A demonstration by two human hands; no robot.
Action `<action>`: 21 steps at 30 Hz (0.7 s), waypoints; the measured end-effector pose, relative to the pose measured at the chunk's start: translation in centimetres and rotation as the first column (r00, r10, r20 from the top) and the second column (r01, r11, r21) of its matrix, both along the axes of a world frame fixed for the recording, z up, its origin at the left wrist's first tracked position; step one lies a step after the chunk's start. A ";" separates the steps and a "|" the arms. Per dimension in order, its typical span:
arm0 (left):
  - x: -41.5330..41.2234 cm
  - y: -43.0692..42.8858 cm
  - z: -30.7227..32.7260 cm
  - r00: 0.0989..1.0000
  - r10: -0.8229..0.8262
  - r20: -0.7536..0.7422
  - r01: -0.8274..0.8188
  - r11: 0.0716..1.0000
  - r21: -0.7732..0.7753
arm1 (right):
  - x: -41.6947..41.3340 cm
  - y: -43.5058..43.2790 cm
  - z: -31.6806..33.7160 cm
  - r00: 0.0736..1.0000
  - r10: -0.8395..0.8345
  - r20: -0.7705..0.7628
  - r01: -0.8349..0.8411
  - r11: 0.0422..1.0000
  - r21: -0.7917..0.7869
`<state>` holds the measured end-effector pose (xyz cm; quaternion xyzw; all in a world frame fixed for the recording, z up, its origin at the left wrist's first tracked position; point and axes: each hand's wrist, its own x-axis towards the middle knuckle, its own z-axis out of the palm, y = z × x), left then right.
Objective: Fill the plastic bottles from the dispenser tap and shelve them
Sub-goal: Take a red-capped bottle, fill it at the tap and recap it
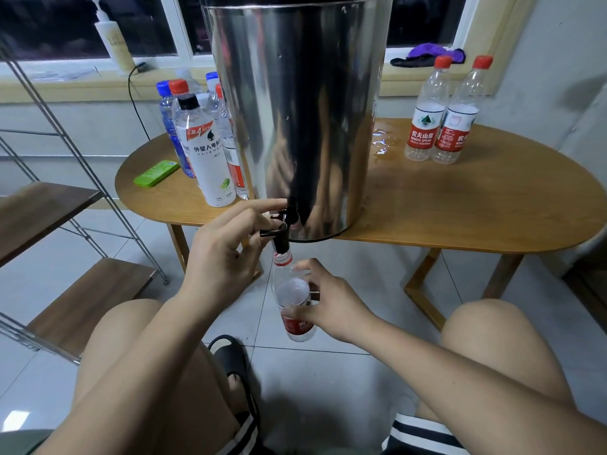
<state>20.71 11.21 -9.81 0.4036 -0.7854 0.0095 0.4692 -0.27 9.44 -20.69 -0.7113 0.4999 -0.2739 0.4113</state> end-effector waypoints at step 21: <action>0.0 1.3 -0.5 0.998 -0.056 -0.027 0.059 0.993 0.099 | 0.3 0.0 -0.7 1.000 -0.008 -0.002 0.008 1.000 0.011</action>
